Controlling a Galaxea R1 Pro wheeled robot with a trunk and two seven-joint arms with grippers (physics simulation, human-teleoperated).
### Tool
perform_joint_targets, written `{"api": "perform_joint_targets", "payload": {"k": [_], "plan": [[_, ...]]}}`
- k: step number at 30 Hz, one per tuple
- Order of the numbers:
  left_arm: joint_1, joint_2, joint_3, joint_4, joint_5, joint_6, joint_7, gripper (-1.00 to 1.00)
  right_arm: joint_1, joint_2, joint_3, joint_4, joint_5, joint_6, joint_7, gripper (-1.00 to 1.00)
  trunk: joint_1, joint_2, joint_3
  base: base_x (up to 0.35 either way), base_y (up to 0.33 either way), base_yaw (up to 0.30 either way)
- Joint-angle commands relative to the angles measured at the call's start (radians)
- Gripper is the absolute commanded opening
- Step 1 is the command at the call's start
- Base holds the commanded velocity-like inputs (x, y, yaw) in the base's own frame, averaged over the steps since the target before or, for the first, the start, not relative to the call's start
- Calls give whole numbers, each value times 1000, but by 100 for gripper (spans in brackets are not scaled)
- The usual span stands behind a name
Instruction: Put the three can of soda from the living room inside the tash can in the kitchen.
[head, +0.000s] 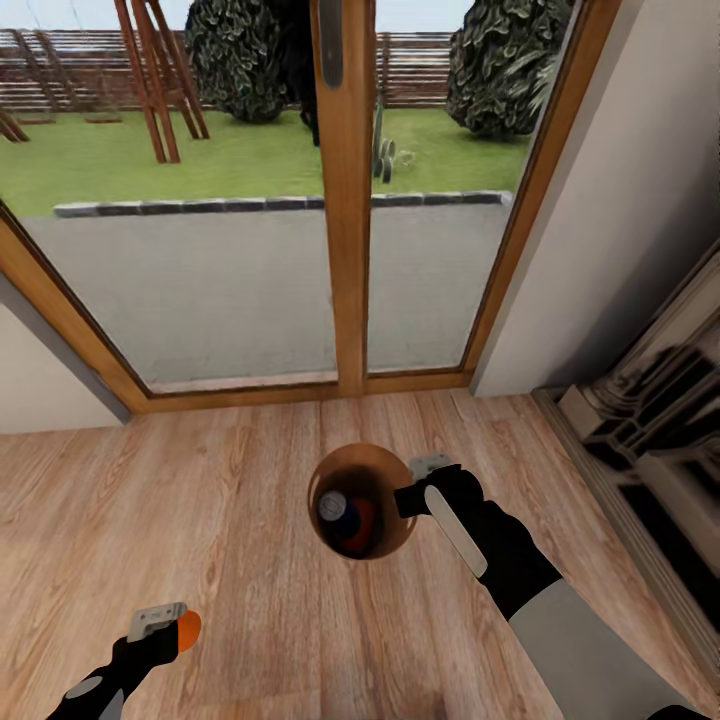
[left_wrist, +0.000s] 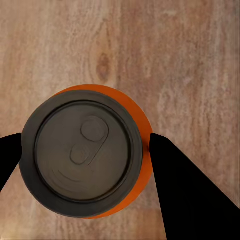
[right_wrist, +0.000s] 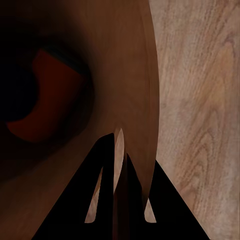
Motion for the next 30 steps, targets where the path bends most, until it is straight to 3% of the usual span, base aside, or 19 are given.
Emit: {"api": "perform_joint_targets", "payload": {"k": [1, 30], "plan": [[0, 0, 0, 0, -1, 0, 0, -100, 0, 0, 0, 0, -18, -4, 5, -100, -4, 7, 3, 0, 0, 0], [0, 0, -2, 0, -1, 0, 0, -100, 0, 1, 0, 0, -17, -4, 4, -100, -115, 210, 94, 0, 0, 0]]}}
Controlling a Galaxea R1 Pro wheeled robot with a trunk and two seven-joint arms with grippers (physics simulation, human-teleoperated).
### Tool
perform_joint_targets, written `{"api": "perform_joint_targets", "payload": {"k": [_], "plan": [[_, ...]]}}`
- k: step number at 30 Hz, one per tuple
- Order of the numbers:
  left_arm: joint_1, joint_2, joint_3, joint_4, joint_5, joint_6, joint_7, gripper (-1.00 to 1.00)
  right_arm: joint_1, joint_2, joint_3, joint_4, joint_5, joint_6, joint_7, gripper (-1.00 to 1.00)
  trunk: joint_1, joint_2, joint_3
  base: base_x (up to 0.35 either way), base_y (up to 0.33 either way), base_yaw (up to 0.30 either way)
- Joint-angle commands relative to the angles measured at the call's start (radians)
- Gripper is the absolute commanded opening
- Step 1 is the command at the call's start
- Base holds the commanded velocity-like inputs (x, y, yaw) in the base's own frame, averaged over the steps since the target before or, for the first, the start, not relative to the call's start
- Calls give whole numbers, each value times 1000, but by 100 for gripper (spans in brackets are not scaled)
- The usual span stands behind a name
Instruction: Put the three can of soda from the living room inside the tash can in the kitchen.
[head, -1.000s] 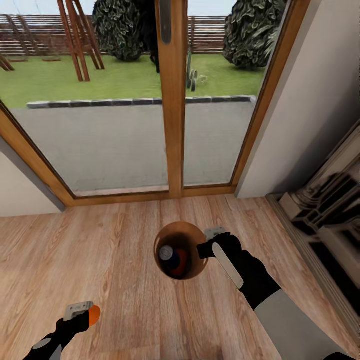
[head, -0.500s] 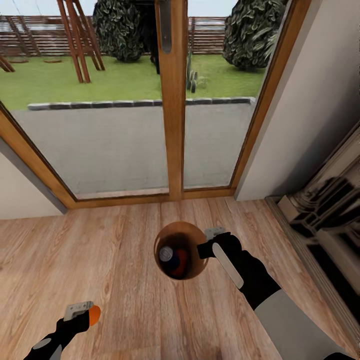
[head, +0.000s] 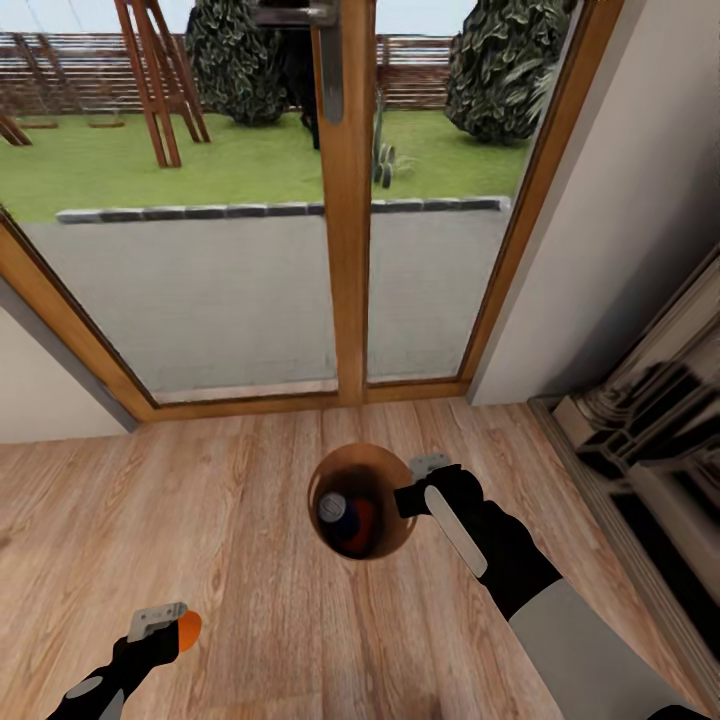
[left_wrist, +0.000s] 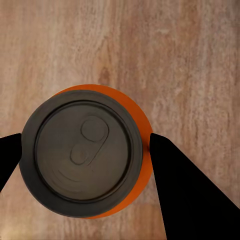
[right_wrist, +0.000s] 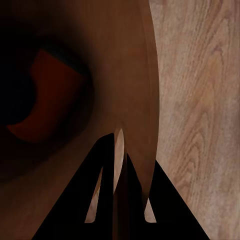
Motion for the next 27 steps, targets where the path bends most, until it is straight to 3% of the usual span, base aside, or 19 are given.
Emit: {"api": "perform_joint_targets", "payload": {"k": [1, 27], "plan": [[0, 0, 0, 0, -1, 0, 0, -100, 0, 0, 0, 0, -18, -4, 5, -100, -4, 7, 3, 0, 0, 0], [0, -1, 0, 0, -1, 0, 0, -100, 0, 0, 0, 0, -18, -4, 5, -100, -104, 189, 85, 0, 0, 0]]}}
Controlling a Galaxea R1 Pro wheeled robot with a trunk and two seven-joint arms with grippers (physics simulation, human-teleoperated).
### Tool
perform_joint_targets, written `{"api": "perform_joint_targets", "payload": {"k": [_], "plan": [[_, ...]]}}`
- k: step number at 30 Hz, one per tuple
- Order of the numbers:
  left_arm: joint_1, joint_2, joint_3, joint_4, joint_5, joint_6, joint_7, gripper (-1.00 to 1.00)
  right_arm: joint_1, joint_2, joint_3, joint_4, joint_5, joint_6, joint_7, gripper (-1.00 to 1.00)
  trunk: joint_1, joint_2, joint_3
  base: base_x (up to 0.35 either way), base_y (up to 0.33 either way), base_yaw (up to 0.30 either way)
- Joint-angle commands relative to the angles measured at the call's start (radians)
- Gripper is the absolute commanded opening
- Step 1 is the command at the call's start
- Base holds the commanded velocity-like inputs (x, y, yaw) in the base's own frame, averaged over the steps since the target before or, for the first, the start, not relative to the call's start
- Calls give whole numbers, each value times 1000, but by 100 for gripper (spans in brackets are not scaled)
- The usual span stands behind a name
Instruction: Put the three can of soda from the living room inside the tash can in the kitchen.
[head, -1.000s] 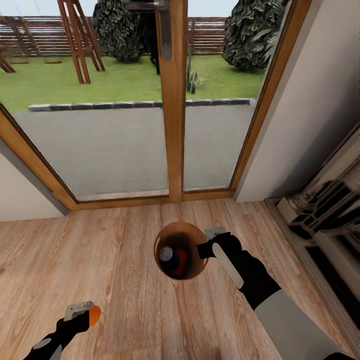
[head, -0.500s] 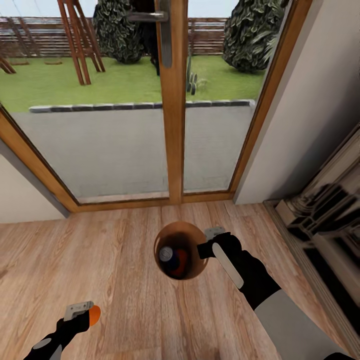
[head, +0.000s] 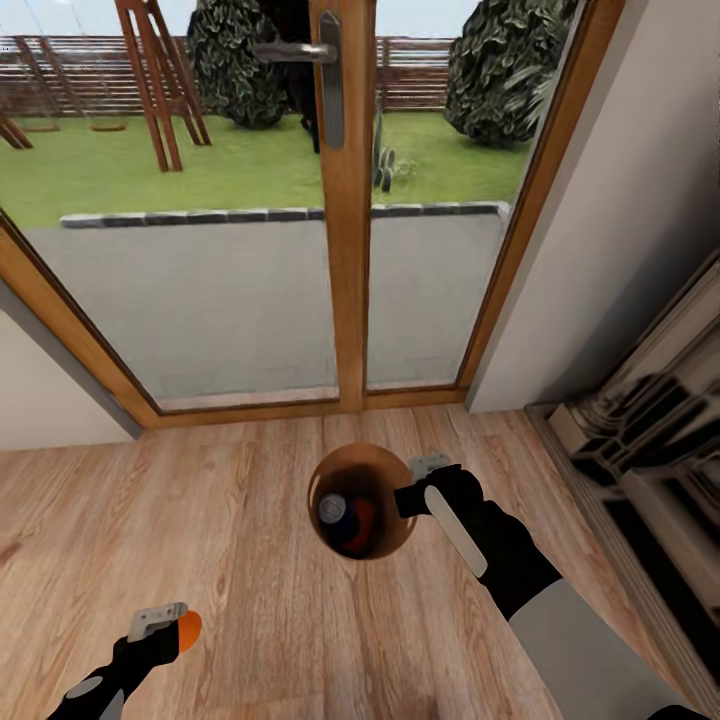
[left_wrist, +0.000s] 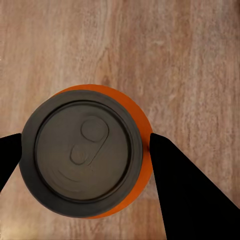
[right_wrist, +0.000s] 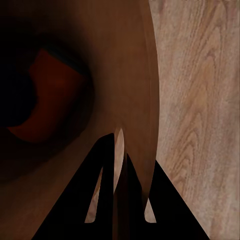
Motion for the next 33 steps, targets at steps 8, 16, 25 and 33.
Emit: {"api": "perform_joint_targets", "payload": {"k": [8, 16, 25, 33], "plan": [[0, 0, 0, 0, -1, 0, 0, -100, 0, 0, 1, 0, -18, -4, 5, -100, -31, 56, 25, 0, 0, 0], [0, 0, 0, 0, -1, 0, 0, -100, 0, 0, 1, 0, -18, -4, 5, -100, -62, 112, 50, 0, 0, 0], [0, 0, 0, 0, -1, -1, -2, -100, 0, 0, 1, 0, -18, -4, 4, -100, -92, 168, 75, 0, 0, 0], [0, 1, 1, -6, 0, -4, -7, -100, 0, 0, 3, 1, -17, -5, 3, -100, -92, 168, 75, 0, 0, 0]]}}
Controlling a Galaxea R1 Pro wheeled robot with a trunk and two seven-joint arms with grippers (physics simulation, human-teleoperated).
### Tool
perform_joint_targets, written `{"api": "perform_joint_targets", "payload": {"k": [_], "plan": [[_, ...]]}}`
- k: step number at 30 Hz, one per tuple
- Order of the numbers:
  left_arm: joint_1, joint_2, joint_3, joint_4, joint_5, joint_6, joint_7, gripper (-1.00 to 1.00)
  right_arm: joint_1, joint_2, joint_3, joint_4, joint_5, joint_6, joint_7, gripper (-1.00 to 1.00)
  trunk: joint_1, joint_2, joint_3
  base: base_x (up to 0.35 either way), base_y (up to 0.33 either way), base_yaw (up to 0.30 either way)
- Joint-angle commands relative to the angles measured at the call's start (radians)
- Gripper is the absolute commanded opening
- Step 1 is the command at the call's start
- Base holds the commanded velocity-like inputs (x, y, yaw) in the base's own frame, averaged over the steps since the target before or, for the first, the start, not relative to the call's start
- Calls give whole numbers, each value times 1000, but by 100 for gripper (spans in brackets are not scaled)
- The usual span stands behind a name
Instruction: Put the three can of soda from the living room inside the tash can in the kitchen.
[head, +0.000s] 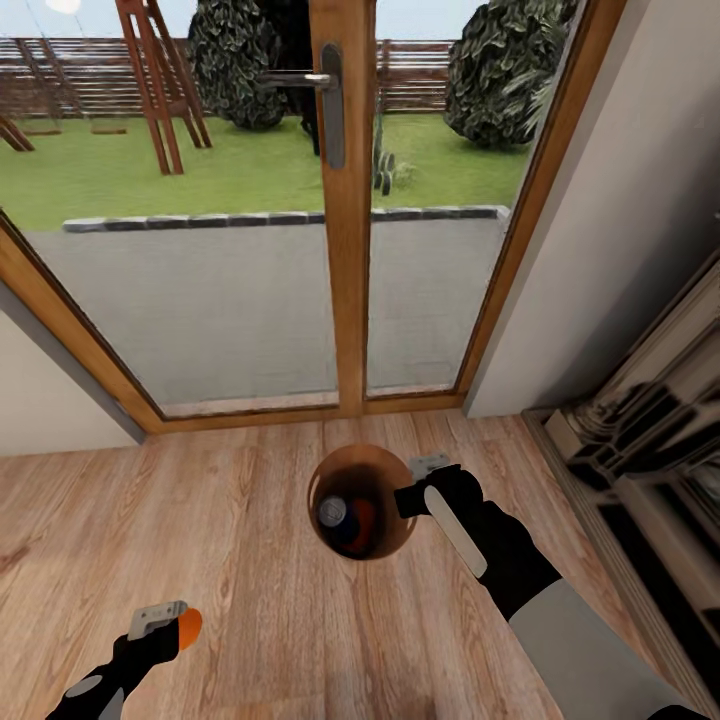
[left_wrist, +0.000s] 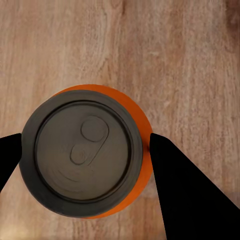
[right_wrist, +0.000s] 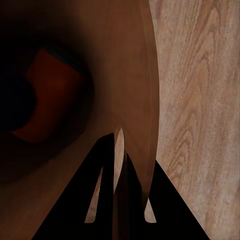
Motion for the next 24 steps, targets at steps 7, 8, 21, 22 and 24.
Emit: {"api": "perform_joint_targets", "payload": {"k": [7, 8, 21, 22, 24], "plan": [[0, 0, 2, -7, 1, 1, -129, -100, 0, 0, 0, 2, -17, -5, 4, -100, 0, 0, 0, 0, 0, 0], [0, 1, 2, -8, 1, 1, -146, -100, 0, 0, 0, 2, -17, -5, 3, -100, 0, 0, 0, 0, 0, 0], [0, 6, 11, -123, 6, 107, -426, -100, 0, -1, 1, 23, -14, -6, -41, -100, 0, 0, 0, 0, 0, 0], [0, 6, 12, -137, 6, 122, -441, -100, 0, -1, 1, 28, -14, -6, -55, -100, 0, 0, 0, 0, 0, 0], [0, 7, 21, -186, 6, 175, -478, -100, 0, -1, 2, 42, -14, -7, -98, -100, 0, 0, 0, 0, 0, 0]]}}
